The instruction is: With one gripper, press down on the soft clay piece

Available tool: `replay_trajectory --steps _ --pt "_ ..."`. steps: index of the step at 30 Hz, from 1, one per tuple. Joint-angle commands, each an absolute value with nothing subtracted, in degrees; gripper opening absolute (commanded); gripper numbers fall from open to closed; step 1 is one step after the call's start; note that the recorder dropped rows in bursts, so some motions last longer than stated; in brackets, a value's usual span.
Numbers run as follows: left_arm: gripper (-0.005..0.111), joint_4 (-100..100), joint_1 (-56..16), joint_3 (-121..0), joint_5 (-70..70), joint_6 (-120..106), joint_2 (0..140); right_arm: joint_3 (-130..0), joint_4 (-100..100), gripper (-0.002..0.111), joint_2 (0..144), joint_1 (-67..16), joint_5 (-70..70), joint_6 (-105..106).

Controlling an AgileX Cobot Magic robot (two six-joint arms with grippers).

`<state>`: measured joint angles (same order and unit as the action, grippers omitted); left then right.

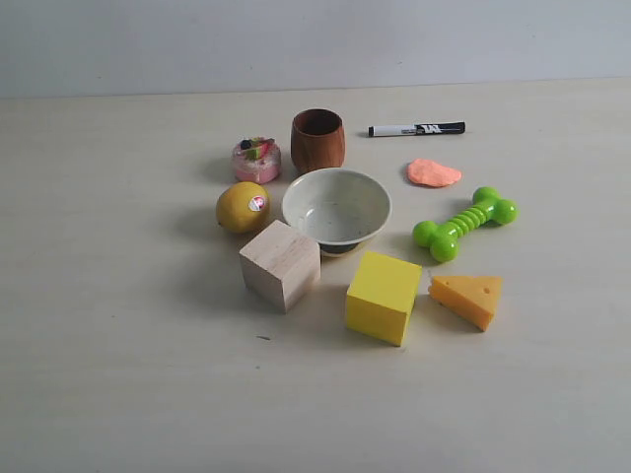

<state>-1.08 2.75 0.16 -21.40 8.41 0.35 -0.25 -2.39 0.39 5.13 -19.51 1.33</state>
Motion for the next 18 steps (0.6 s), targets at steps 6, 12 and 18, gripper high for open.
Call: replay_trajectory --steps 6,12,18 --pt "0.0 -1.1 2.8 0.0 -20.9 8.9 0.0 0.0 -2.6 0.0 0.0 5.5 -0.5 1.0" --pt "0.0 -1.1 2.8 0.0 -20.9 8.9 0.0 0.0 -2.6 0.0 0.0 5.5 20.1 1.0" --pt "0.0 -1.1 2.8 0.0 -20.9 8.9 0.0 0.0 -3.1 0.0 0.0 5.5 26.7 -0.3"
